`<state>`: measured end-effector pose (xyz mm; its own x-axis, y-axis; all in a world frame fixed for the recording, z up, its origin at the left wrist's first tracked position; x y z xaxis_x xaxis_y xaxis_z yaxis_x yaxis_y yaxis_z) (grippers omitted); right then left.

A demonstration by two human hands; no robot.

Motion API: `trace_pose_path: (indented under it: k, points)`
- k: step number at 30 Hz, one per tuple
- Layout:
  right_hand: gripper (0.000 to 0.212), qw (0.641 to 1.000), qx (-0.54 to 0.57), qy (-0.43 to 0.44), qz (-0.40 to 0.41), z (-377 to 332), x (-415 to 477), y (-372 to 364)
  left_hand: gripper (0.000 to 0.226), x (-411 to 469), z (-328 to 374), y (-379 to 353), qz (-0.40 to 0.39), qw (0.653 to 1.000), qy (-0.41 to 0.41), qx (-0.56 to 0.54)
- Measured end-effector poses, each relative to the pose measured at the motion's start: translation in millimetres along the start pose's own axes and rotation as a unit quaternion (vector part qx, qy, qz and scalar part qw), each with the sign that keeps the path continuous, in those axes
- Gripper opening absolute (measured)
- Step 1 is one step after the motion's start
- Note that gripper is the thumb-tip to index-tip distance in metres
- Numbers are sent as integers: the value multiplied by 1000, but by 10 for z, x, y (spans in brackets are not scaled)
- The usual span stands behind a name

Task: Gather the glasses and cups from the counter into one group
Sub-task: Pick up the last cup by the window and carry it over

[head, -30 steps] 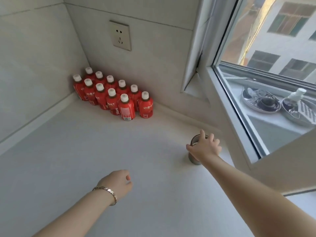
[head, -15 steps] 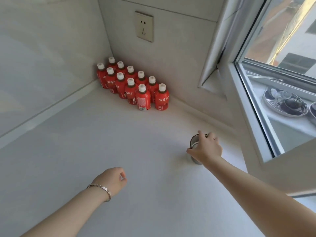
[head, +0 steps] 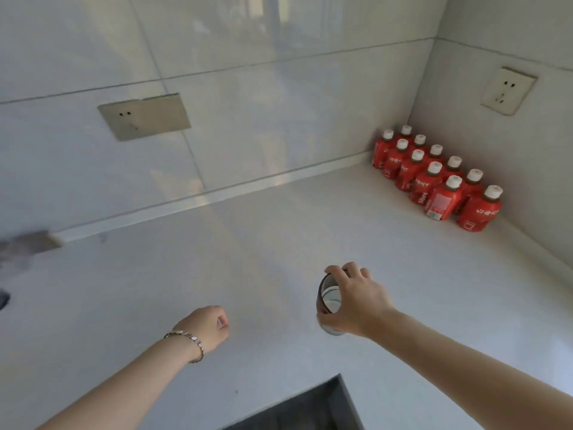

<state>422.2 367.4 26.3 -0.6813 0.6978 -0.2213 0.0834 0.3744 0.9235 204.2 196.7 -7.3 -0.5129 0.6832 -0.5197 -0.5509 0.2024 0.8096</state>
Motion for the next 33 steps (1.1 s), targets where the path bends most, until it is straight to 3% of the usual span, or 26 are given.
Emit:
trace_pose_path:
  k: [5, 8, 14, 25, 33]
  points:
    - [76, 994, -36, 100, -41, -1319, -156, -360, 16, -711, -1452, 52, 24, 997, 73, -33]
    - [75, 988, -54, 134, -62, -2064, -306, -628, 5, -1198, -2303, 49, 22, 993, 116, -30]
    - [74, 974, -80, 184, -102, -3346, -509, -1157, 6, -2016, -3648, 90, 36, 980, 182, -67]
    - [80, 959, -80, 240, -129, -5112, -82, -1916, 23, -2393, -5293, 429, 60, 948, 272, -152]
    - [80, 972, -55, 199, -109, -6434, 780, -2553, 7, -2002, -6186, 889, 35, 950, 275, -143]
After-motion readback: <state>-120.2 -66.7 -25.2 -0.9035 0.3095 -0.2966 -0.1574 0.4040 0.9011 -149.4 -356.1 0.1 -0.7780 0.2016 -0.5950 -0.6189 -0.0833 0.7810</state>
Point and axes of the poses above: each hand's wrist, its own x-axis towards the middle knuckle, its own y-axis out of the back of the hand, z = x × y, the point moved 1 cm from there along x, towards the middle knuckle, and after that the axes turned 3 degrees about -z, right-handed, at the moved point
